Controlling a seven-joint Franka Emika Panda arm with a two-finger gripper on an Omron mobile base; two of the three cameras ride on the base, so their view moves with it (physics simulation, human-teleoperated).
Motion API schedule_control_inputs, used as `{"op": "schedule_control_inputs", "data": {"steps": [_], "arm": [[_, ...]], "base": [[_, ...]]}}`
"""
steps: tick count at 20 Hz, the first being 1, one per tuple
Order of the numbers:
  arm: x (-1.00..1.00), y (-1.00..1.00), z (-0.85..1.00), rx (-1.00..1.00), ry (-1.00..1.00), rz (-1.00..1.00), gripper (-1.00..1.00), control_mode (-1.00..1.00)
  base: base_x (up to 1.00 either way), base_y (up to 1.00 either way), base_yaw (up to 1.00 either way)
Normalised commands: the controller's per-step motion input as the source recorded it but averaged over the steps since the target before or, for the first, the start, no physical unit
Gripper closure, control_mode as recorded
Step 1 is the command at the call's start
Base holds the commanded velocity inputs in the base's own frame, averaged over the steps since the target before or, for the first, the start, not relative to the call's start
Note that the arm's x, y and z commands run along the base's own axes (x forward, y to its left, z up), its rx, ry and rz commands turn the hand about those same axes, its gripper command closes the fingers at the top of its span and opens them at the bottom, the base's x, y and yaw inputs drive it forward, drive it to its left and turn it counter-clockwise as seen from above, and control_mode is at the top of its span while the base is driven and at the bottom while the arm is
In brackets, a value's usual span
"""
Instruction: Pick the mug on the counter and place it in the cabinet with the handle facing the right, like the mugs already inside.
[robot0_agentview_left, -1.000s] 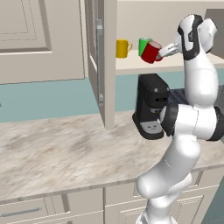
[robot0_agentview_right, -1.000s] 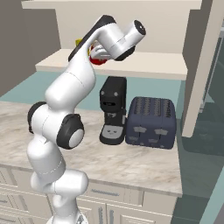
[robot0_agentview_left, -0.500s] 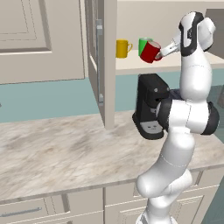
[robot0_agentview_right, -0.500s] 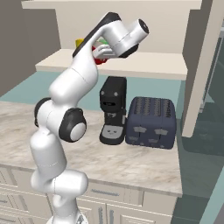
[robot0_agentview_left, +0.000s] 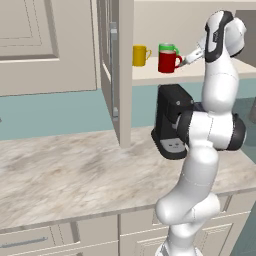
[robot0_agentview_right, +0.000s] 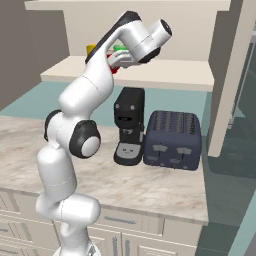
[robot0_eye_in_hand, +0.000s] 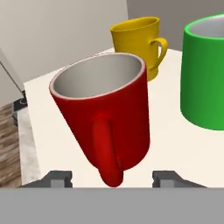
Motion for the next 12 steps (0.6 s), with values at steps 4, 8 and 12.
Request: {"op": "schedule_control_inputs", "data": {"steps": [4,8,12], "arm": [[-0.11,0.00,-0.01,-0.12,-0.01,0.07,-1.00,-1.00],[-0.21,0.00,-0.03,-0.10,-0.02,0.05,-1.00,-1.00],[-0.46,0.01,-0.26,-0.07,-0.06,0.03,-1.00,-1.00]], "base": [[0.00,0.00,0.00],[0.00,0.00,0.00],[0.00,0.00,0.00]]}}
